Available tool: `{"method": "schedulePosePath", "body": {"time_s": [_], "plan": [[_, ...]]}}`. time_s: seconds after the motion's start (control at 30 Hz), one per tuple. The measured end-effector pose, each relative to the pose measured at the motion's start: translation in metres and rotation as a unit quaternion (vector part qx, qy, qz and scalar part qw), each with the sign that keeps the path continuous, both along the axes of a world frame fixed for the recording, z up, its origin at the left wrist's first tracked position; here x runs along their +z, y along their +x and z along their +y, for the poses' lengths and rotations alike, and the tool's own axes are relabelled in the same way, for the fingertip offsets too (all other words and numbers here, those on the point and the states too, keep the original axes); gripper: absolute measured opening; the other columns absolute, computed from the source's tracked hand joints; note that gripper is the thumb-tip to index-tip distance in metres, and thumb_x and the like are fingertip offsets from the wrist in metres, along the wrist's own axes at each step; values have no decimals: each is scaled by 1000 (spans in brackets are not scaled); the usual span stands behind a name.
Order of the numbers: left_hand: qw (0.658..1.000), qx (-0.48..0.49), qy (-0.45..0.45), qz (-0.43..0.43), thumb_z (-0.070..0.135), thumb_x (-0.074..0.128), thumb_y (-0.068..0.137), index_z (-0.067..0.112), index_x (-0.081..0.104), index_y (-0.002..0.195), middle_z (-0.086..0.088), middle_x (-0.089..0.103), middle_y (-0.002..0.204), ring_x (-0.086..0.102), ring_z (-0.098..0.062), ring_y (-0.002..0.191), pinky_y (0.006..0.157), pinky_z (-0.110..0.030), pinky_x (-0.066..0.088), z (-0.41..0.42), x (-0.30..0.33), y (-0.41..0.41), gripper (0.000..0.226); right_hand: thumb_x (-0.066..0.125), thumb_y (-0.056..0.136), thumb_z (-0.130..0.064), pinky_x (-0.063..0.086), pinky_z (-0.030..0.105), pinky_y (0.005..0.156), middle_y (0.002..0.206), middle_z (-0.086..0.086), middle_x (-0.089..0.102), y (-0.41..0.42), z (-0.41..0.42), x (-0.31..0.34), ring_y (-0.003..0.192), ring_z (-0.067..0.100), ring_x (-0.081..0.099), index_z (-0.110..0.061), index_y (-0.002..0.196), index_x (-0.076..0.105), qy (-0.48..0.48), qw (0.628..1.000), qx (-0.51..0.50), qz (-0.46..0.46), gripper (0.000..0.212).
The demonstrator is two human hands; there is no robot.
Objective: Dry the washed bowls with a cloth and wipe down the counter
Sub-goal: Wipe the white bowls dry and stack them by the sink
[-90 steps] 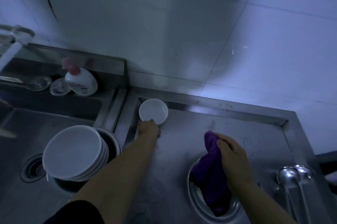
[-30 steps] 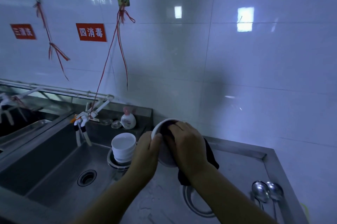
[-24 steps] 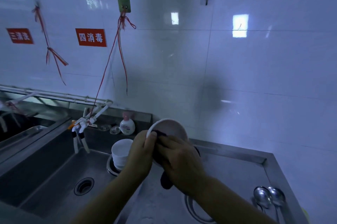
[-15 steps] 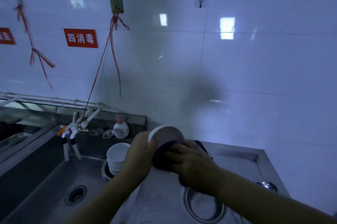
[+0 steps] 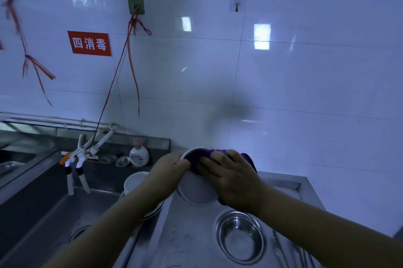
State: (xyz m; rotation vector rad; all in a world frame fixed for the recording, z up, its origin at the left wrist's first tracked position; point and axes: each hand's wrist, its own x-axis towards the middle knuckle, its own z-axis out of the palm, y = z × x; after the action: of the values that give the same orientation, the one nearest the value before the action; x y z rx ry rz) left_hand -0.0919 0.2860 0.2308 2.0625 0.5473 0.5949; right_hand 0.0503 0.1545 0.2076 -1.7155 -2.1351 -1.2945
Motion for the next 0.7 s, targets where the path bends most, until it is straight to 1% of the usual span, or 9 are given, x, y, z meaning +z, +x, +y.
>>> {"method": "schedulePosePath", "body": {"time_s": [0.07,0.13,0.2,0.27,0.33,0.4,0.47,0.57,0.7], "plan": [[998,50,35,-28,31,39,67,-3,57,84,-25,60,83,53,-36,71,63,-49,43,2,1,-1,42,59,76,-23,44,37,77,112,8,65,-11,0,-9,96,28,58,-7,119,63,20,996,-18,83,46],[993,84,63,-52,33,38,67,3,55,79,-20,58,76,48,-27,63,56,-40,38,3,1,-1,37,61,75,-33,44,36,76,108,9,64,-27,-1,-21,94,27,55,-6,117,61,22,986,-29,161,50],[989,107,64,-73,33,38,69,10,54,75,-9,55,70,46,-20,60,53,-34,36,2,0,-2,28,62,75,-42,43,33,79,108,6,64,-44,-1,-31,96,23,53,-11,117,58,17,974,-40,220,52],[988,120,39,-92,34,38,71,17,55,78,-4,56,72,50,-19,62,52,-29,36,-1,-5,-1,26,64,76,-43,45,32,81,108,2,66,-60,3,-37,97,20,55,-14,116,59,33,965,-48,257,50],[984,132,13,-120,34,37,72,17,56,80,-7,56,74,51,-23,65,53,-36,39,-4,-10,0,26,65,77,-38,47,32,81,109,0,67,-73,10,-38,97,18,57,-16,115,60,64,954,-39,290,44],[979,139,-11,-147,34,38,73,13,58,85,-12,58,80,54,-28,72,63,-46,45,-6,-12,0,31,65,79,-32,46,31,82,108,-1,68,-82,18,-39,95,16,58,-18,112,60,112,944,-10,311,36],[977,137,-22,-160,34,40,74,12,59,88,-13,59,82,55,-28,75,66,-46,47,-6,-10,0,33,63,83,-28,45,30,82,109,0,69,-82,23,-41,95,16,59,-19,113,59,143,943,14,299,31],[987,82,-20,-139,32,42,73,9,61,82,-10,57,73,51,-24,65,58,-40,41,-4,-6,-3,31,63,88,-28,46,29,79,112,0,68,-64,18,-44,94,17,61,-20,115,59,131,970,33,201,29],[1000,-24,-14,-7,34,50,68,-4,56,74,-7,49,64,44,-18,60,56,-33,34,14,8,-11,39,66,88,-23,49,28,72,96,-1,71,-30,7,-38,82,17,65,-23,104,60,110,989,93,31,17]]}}
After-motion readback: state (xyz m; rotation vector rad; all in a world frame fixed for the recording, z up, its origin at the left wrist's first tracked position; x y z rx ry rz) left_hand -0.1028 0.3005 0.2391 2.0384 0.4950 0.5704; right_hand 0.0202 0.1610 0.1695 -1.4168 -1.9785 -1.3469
